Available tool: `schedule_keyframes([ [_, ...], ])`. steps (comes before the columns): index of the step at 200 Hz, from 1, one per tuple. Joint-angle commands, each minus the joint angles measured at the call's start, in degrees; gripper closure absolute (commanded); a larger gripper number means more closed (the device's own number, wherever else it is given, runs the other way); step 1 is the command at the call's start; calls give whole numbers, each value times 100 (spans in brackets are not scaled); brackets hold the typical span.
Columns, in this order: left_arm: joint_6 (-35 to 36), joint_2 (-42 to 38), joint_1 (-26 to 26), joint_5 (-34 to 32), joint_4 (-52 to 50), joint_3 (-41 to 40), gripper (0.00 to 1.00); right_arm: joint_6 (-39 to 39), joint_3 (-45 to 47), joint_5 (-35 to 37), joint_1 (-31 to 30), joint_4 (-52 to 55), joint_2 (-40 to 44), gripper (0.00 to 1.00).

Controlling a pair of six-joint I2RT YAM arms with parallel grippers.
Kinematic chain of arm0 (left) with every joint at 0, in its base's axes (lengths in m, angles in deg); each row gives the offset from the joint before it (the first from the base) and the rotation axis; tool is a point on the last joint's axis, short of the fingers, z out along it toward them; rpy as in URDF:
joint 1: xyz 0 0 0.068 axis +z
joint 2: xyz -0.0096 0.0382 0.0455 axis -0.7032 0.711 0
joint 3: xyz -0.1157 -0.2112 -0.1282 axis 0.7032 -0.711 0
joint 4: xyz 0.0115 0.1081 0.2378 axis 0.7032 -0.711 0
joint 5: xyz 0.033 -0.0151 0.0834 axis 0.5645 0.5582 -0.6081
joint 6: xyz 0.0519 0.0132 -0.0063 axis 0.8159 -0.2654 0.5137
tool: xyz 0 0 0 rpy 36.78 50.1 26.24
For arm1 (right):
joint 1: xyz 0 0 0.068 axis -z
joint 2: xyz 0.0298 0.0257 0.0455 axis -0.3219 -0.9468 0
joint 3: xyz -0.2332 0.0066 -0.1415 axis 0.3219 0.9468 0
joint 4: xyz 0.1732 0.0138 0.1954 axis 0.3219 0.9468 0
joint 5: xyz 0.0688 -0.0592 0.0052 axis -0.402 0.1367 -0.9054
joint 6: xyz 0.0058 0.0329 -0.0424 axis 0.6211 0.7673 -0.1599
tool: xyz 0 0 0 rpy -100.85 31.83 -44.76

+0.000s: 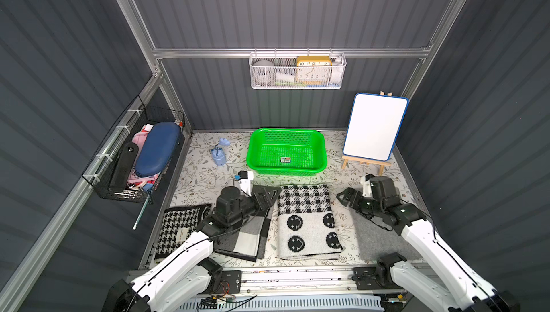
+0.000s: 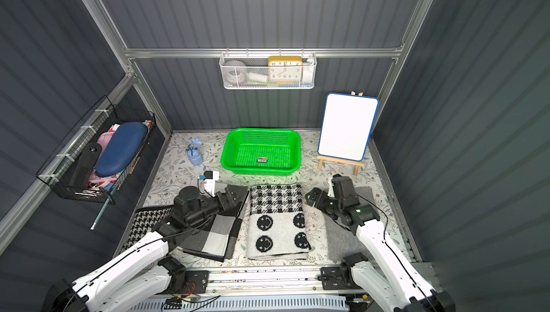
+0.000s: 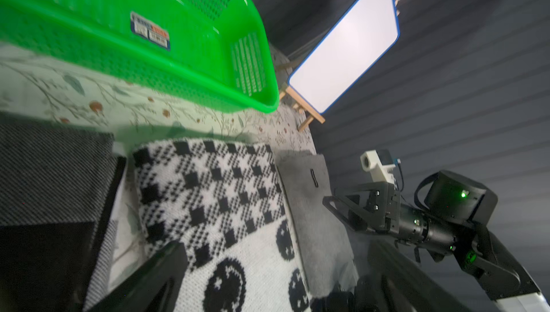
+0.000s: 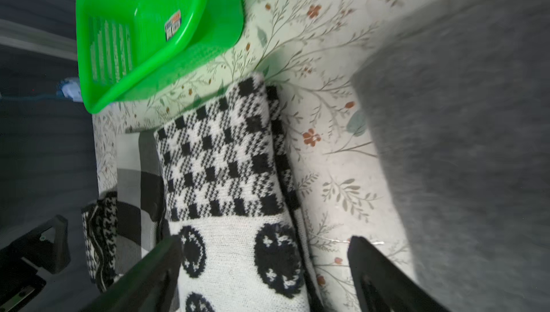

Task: Put the folded scarf in the basket
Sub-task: Adjust the scarf at the center of the board.

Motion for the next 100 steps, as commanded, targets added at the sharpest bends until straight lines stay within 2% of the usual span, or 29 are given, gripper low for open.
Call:
schedule_keyframes([
  [1,-604,405,-658,-464,5,-117,1,94,-354,425,-518,-213,-661,8],
  [18,-846,711,-1118,-630,-55,-111,1,239,-343,331,-663,-536,-1015,9],
  [47,-1521,1091,-1774,-1026,-317,-121,1,320,-346,303,-809,-932,-1508,21],
  [58,-1665,1235,-1973,-1109,-325,-118,2,327,-390,361,-812,-930,-1599,21],
  [100,-1861,1852,-2330,-1185,-916,189,2,359,-348,512,-814,-1180,-2074,22],
])
